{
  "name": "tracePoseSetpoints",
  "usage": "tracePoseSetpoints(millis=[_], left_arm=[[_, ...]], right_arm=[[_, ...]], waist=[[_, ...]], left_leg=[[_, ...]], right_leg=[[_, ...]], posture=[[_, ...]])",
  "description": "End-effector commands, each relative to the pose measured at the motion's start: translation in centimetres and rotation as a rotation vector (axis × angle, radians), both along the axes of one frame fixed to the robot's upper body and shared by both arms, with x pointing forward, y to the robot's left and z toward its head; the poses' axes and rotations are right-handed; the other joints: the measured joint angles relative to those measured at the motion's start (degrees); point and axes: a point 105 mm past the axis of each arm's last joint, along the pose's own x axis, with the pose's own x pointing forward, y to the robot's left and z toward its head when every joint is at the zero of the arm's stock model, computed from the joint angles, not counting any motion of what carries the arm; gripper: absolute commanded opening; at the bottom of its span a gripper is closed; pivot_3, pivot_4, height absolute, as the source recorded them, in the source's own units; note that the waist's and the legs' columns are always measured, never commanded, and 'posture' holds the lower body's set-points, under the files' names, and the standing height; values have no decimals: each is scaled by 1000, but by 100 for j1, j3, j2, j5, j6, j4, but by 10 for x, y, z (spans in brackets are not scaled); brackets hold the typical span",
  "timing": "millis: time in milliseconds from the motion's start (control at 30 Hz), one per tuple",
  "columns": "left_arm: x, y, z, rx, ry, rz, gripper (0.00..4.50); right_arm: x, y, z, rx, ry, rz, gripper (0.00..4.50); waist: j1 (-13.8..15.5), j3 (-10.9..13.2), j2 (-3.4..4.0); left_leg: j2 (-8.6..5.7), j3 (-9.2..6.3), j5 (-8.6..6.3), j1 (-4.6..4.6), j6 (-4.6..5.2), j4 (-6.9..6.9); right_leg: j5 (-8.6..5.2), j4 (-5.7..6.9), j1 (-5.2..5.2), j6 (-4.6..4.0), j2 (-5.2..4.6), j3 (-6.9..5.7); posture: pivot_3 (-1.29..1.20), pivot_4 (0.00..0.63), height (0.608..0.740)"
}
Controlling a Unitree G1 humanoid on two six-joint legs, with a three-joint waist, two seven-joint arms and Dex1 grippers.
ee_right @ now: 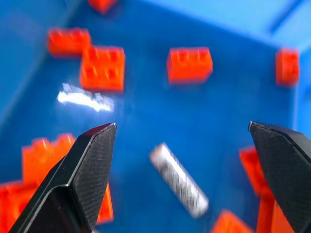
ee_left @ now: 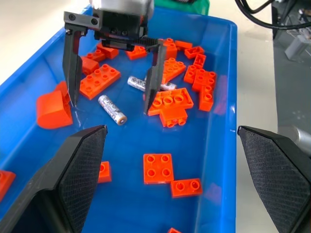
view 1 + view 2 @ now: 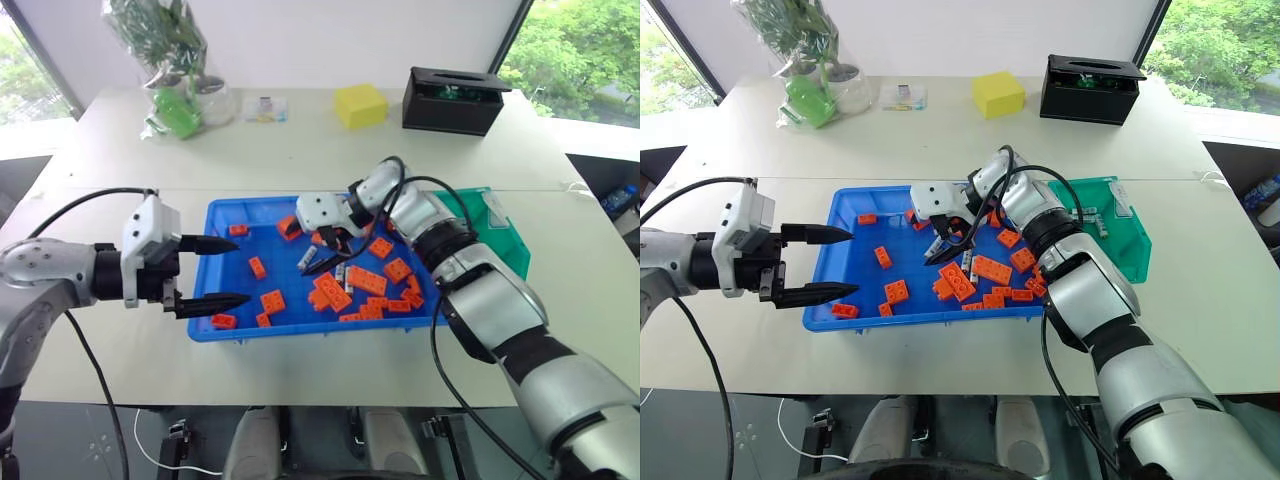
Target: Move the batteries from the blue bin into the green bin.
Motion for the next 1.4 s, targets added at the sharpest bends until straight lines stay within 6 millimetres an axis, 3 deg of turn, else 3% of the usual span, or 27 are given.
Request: tracePoseSetpoints(millis=[33,267,367,500,600,733,800,900,1033,1133,1200,1400], left_arm=[[-2,1,13,-12,-55,8,4500],[0,0,15,-15,-72,12,4500],[1,-2,17,-21,-80,9,4500],[2,-3,18,-25,-81,5,4500],[4,-2,15,-17,-80,2,4500],[8,-2,12,-20,-71,0,4500],[10,-3,9,-25,-68,-7,4500],[13,-7,6,-35,-67,-22,4500],[19,-15,4,-55,-67,-51,4500],[25,-19,3,-62,-70,-67,4500],[28,-21,3,-65,-71,-80,4500],[37,-27,5,-69,-84,-112,4500]], right_arm=[[5,3,4,-11,-61,12,4461],[7,8,-10,-24,-66,-15,4461],[7,7,-15,-40,-72,-16,3670],[1,8,-13,-23,-18,11,1524],[-6,14,0,46,56,45,55],[-8,15,41,217,114,19,39],[-5,1,68,307,90,-55,39],[-5,-37,100,404,35,-214,39],[-14,-115,121,435,-48,-487,39],[-21,-172,119,421,-69,-726,39],[-28,-198,109,380,-90,-827,39],[-33,-234,67,277,-121,-1044,39]], waist=[[-20,0,0],[-133,0,0],[-128,0,0],[-118,0,0],[-120,0,0],[-117,0,1],[-100,1,1],[8,0,1],[153,0,-1],[180,0,-2],[168,0,-2],[16,0,-2]], left_leg=[[1,-1,1,0,-2,-1],[1,-15,2,4,-4,-2],[1,-19,4,6,-7,-3],[1,-19,5,7,-8,-2],[1,-19,5,7,-8,-3],[2,-21,5,6,-9,-3],[3,-22,5,6,-8,-3],[1,-29,5,0,-8,-2],[-3,-24,4,-5,-7,1],[-9,-11,2,-4,-4,3],[-9,-7,2,-2,-4,2],[-2,-2,3,9,-3,0]], right_leg=[[0,0,0,0,2,0],[1,2,2,2,1,0],[1,6,2,2,2,0],[1,5,5,2,1,0],[1,6,5,2,0,0],[2,7,4,3,2,0],[2,7,4,3,1,-1],[2,4,6,3,-8,-6],[-2,-8,13,-4,-13,-7],[-9,-14,12,-17,-13,-5],[-9,-13,10,-16,-8,-4],[-8,-9,10,-12,8,5]], posture=[[0,150,736],[0,150,736],[0,150,736],[0,150,736],[0,150,736],[0,150,736],[0,150,736],[0,150,736],[0,150,736],[0,150,736],[0,150,736],[0,150,736]])
